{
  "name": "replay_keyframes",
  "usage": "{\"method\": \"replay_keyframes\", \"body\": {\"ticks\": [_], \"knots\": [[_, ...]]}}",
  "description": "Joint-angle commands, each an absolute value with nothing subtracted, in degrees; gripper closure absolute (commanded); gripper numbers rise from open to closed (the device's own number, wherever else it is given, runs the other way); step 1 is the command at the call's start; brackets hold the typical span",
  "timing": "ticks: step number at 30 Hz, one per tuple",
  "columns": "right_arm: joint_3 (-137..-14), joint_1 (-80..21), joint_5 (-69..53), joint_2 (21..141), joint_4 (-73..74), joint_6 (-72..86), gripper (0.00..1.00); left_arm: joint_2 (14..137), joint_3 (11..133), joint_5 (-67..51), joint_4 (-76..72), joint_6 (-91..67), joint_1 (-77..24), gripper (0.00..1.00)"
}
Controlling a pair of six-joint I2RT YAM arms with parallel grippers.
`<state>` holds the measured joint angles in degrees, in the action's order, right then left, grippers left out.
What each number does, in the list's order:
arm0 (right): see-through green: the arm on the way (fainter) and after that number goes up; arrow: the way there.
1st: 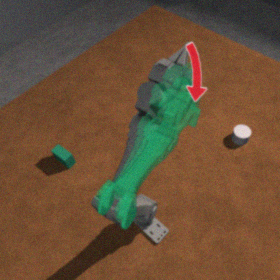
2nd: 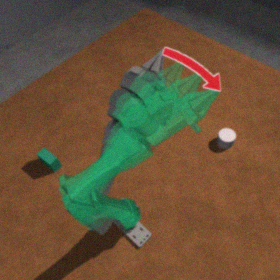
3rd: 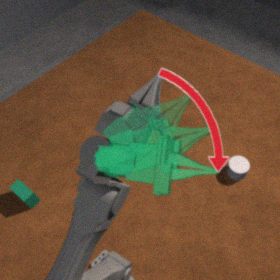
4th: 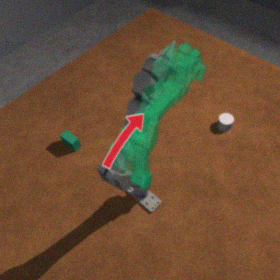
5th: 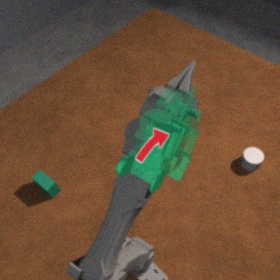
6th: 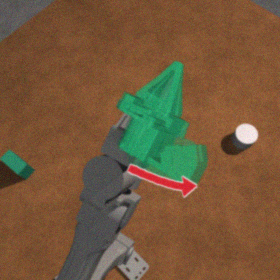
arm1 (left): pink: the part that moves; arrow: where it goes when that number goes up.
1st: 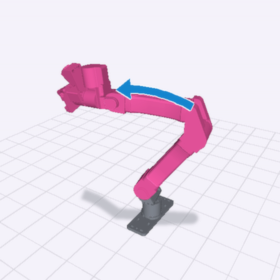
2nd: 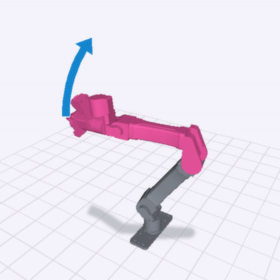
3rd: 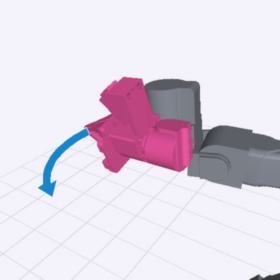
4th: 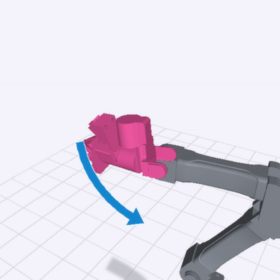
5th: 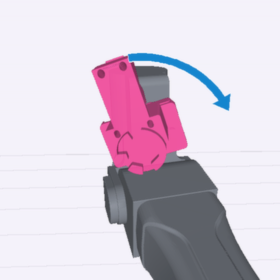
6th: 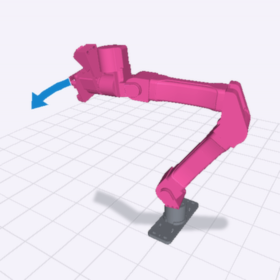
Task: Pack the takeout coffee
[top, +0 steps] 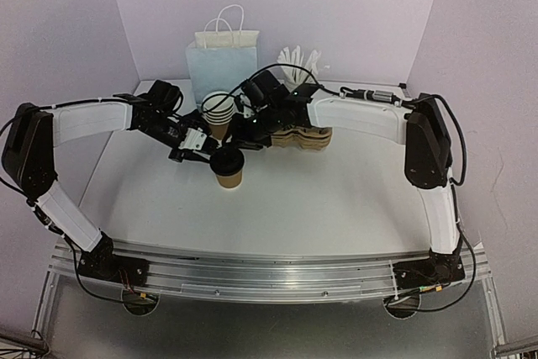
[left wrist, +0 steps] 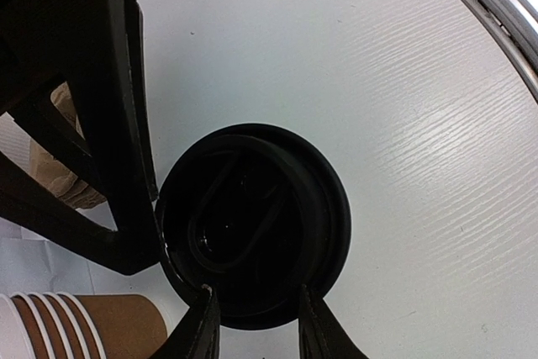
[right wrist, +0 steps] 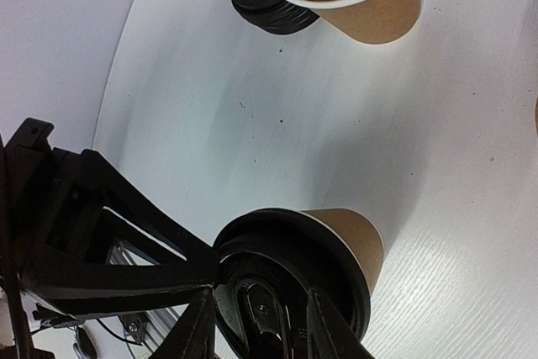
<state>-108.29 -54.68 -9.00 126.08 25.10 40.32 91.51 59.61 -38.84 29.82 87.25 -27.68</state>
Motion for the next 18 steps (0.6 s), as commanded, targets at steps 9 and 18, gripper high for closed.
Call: {"method": "replay_keyframes", "body": {"ticks": [9,18], "knots": [[-105.09,-54.62,-9.69,125.25,25.58,39.59,0.65,93.21,60.81,-37.29,29.13,87.36,-28.21,0.71],[-110.64,-54.59,-8.05,123.44,27.56,36.60,0.63,93.18,60.82,-37.18,29.47,88.23,-28.21,0.71]]}}
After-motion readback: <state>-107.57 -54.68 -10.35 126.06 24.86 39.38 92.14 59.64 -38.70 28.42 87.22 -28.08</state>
